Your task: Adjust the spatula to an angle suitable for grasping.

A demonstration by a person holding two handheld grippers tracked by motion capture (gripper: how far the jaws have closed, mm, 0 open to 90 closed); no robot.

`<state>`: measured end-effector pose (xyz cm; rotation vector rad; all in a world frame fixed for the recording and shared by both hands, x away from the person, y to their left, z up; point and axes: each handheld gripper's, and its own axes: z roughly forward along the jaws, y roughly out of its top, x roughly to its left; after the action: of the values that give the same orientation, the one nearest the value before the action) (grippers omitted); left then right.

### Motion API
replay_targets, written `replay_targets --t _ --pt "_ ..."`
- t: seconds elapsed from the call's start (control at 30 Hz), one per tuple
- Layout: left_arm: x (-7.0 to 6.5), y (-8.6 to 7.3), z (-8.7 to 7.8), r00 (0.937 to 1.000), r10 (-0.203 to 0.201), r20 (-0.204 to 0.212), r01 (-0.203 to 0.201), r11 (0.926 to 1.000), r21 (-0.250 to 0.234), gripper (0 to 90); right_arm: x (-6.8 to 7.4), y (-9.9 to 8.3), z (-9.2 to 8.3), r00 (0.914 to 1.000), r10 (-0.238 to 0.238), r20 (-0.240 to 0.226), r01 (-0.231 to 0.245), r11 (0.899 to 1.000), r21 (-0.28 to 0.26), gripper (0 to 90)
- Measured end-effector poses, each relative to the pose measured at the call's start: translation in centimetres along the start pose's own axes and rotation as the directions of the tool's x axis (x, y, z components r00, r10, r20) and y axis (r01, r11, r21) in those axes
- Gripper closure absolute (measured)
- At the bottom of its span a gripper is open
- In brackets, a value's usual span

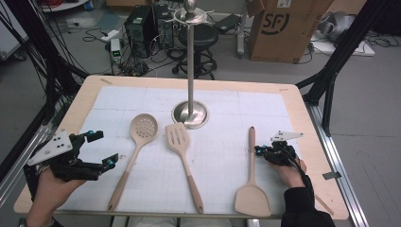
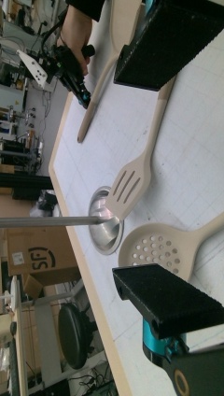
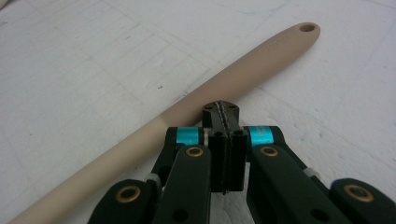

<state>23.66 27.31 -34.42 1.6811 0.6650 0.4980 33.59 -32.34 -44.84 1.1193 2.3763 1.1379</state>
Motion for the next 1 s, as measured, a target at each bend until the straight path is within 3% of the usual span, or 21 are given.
replay_targets --t 0.67,0.83,1.0 --pt "0.2 -0.3 -1.2 0.9996 -0.009 -0.027 0.009 0.9999 -0.006 7.8 1.9 1.9 1.9 0.9936 -0.076 -0.083 0.08 0.996 0.04 90.0" --pt "0.2 -0.2 -0.9 0.9998 -0.008 -0.017 0.008 1.0 -0.004 7.8 2.0 2.0 0.7 0.9955 -0.071 -0.062 0.072 0.997 0.012 90.0" --pt "0.4 -0.2 -0.2 0.9999 -0.01 -0.002 0.01 1.0 -0.001 7.8 3.9 1.9 -0.9 0.9888 -0.121 -0.087 0.12 0.993 -0.01 90.0"
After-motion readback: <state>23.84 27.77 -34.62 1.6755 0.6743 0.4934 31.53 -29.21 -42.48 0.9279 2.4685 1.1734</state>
